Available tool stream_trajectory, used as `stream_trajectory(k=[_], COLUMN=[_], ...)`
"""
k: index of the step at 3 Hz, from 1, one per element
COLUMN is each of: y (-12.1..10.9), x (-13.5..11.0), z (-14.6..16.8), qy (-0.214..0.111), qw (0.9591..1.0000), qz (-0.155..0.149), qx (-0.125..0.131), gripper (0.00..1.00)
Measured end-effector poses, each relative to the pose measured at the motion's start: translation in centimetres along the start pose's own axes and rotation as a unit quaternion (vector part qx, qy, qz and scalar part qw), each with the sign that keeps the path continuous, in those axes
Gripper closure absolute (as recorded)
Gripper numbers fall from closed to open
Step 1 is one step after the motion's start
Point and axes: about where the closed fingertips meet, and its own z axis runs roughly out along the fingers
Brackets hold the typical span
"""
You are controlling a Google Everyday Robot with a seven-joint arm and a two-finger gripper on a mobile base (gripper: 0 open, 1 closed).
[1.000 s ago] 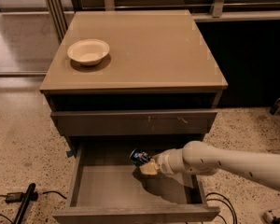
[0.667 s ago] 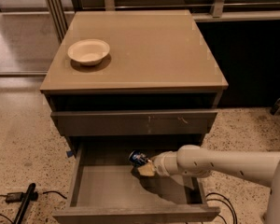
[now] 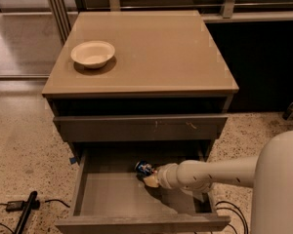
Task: Place pepsi can into middle drawer
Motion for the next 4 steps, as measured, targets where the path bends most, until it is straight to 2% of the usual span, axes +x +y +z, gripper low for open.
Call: stream_trajectory(k=[1,4], y=[0.00,0.01], x=[0.00,0.00], z=[0.00,0.01], qy=[0.000,0.000], qw=[1.0000,1.0000], qz=[0.000,0.000], qx=[0.000,0.000], gripper=[0.85,0.15])
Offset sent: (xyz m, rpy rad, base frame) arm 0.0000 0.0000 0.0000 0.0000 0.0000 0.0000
